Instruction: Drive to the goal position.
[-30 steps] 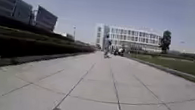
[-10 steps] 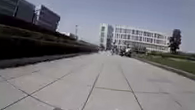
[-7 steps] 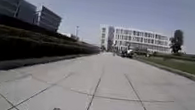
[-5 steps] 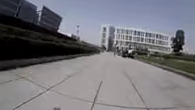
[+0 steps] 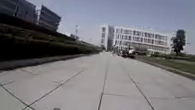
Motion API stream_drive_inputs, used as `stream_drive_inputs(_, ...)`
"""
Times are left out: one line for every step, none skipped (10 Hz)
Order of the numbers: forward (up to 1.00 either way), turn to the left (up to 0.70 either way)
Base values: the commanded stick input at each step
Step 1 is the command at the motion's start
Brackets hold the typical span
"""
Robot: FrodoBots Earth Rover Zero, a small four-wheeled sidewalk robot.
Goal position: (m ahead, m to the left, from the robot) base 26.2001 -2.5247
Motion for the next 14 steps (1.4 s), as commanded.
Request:
stream_drive_inputs(1.0, -0.2)
stream_drive_inputs(1.0, -0.06)
stream_drive_inputs(1.0, 0.01)
stream_drive_inputs(1.0, 0.01)
stream_drive_inputs(1.0, -0.38)
stream_drive_inputs(1.0, -0.25)
stream_drive_inputs(1.0, -0.14)
stream_drive_inputs(1.0, -0.02)
stream_drive_inputs(1.0, 0.01)
stream_drive_inputs(1.0, 0.01)
stream_drive_inputs(1.0, 0.01)
stream_drive_inputs(1.0, 0.01)
stream_drive_inputs(1.0, 0.01)
stream_drive_inputs(1.0, 0.2)
